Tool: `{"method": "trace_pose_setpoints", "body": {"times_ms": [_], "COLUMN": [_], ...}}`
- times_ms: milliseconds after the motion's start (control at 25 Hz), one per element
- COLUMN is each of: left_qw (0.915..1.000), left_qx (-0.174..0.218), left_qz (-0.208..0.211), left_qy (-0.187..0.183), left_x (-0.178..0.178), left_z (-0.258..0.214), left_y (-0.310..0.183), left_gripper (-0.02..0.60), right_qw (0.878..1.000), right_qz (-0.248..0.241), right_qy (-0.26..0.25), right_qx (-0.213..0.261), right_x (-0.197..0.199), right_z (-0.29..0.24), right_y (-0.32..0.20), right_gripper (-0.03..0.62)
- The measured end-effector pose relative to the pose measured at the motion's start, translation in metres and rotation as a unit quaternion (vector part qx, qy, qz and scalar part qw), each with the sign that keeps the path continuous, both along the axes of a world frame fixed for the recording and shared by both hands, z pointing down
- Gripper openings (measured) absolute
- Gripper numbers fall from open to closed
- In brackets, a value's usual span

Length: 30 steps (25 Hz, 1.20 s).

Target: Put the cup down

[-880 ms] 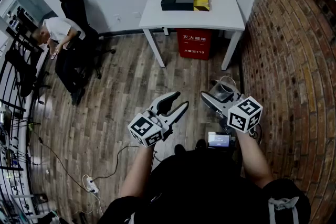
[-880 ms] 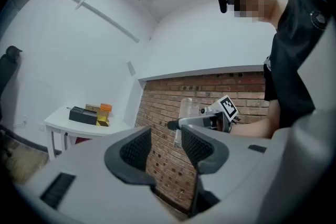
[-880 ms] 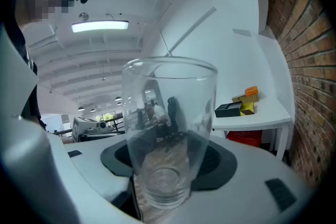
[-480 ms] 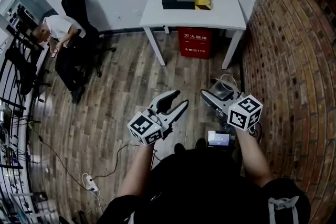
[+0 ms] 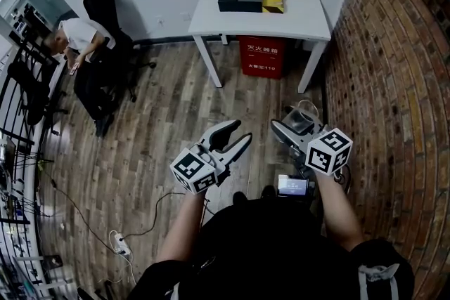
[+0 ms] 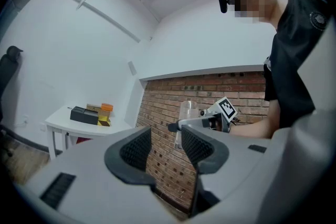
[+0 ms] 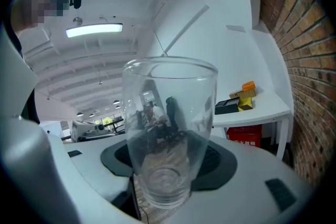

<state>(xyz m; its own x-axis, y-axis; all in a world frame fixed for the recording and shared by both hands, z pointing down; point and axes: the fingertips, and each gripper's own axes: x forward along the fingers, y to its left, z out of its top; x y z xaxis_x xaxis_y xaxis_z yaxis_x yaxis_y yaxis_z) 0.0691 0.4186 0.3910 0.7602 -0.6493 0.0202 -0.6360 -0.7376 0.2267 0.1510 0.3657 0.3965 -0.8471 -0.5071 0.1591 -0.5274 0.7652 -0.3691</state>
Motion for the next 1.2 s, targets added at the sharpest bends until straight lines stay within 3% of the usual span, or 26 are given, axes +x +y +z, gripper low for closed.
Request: {"method": "trace_pose_setpoints", "body": {"times_ms": [600, 840, 1200], "left_qw": [0.9995, 0.9993, 0.9982], "left_qx": [-0.008, -0.007, -0.009], "left_qz": [-0.027, -0.037, -0.057], "left_qy": [0.01, 0.004, 0.015], "left_x": [0.005, 0.017, 0.007], "left_z": [0.004, 0.008, 0.017], "left_y": [-0.011, -0.018, -0.055], "left_gripper": [0.17, 0.17, 0.17], "right_qw": [1.0, 1.0, 1.0], "right_qz": [-0.004, -0.003, -0.003], "right_qy": [-0.002, -0.008, 0.005], "right_qx": [-0.005, -0.011, -0.012], "right_x": [0.017, 0.033, 0.036], "right_z": [0.009, 0.018, 0.03], "right_y": [-0.003, -0.018, -0.056], "right_gripper": [0.272, 0.272, 0.272]}}
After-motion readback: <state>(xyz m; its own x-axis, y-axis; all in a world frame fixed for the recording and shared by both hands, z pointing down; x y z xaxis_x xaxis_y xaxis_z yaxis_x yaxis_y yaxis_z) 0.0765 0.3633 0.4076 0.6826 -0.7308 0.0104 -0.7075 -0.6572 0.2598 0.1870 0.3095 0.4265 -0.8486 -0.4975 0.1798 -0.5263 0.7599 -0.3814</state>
